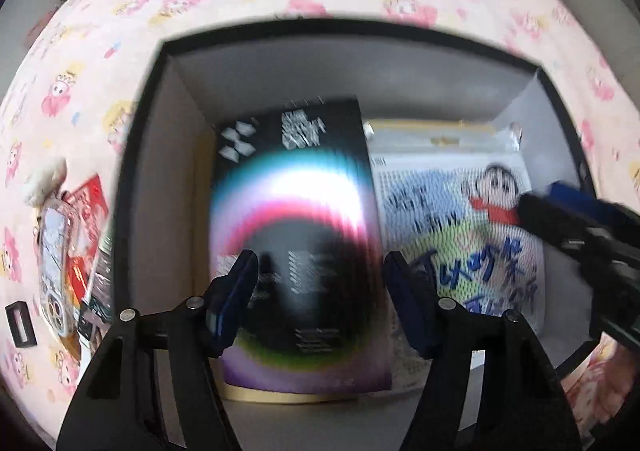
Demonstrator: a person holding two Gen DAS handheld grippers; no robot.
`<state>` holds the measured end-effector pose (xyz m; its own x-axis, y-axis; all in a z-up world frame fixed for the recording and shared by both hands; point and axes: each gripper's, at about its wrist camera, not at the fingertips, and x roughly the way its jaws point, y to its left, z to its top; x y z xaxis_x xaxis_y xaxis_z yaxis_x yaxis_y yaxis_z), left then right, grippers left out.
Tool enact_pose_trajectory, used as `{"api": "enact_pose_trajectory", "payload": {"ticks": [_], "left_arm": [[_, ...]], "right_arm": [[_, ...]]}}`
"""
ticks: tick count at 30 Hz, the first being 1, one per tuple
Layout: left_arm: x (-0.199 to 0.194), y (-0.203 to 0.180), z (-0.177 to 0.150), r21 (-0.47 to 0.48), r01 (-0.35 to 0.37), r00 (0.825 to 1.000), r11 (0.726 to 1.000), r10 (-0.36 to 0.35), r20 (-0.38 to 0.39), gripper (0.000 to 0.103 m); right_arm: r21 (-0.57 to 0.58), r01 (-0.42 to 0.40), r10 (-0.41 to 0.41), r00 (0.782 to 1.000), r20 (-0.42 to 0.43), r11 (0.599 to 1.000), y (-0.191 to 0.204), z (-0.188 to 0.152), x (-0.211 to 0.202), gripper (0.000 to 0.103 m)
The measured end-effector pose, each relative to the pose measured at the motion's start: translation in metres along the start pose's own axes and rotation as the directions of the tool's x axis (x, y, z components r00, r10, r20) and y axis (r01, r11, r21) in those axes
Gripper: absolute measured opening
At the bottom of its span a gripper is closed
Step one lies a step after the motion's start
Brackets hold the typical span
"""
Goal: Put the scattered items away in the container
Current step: 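Push the Smart Devil box upright against the black box wall with right gripper, then open the right gripper and lift it out of the black box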
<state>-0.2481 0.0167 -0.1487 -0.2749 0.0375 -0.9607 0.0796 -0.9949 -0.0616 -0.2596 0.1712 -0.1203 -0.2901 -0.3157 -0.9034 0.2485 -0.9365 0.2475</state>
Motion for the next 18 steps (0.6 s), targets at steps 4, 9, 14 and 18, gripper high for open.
{"api": "enact_pose_trajectory", "payload": {"ticks": [4, 9, 14, 18], "left_arm": [[0.003, 0.018, 0.015, -0.031, 0.095, 0.995, 0.995, -0.094, 0.025, 0.067], [0.011, 0.013, 0.045, -0.027, 0.104, 0.993, 0.994, -0.102, 0.058, 0.063], [0.009, 0.010, 0.036, 0.018, 0.107, 0.994, 0.994, -0.107, 0.028, 0.067], [0.008, -0.005, 0.021, 0.133, 0.071, 0.997, 0.989, -0.072, 0.000, 0.068]], "right_arm": [[0.019, -0.029, 0.030, 0.996, -0.078, 0.999, 0.005, 0.015, 0.031, 0.054], [-0.003, 0.005, -0.005, 0.994, -0.106, 1.000, 0.014, 0.025, 0.056, 0.053], [-0.024, 0.012, -0.014, 0.995, -0.096, 1.000, 0.013, 0.025, 0.056, 0.050], [-0.011, 0.034, -0.035, 0.997, -0.065, 0.999, 0.007, 0.026, 0.047, 0.050]]}}
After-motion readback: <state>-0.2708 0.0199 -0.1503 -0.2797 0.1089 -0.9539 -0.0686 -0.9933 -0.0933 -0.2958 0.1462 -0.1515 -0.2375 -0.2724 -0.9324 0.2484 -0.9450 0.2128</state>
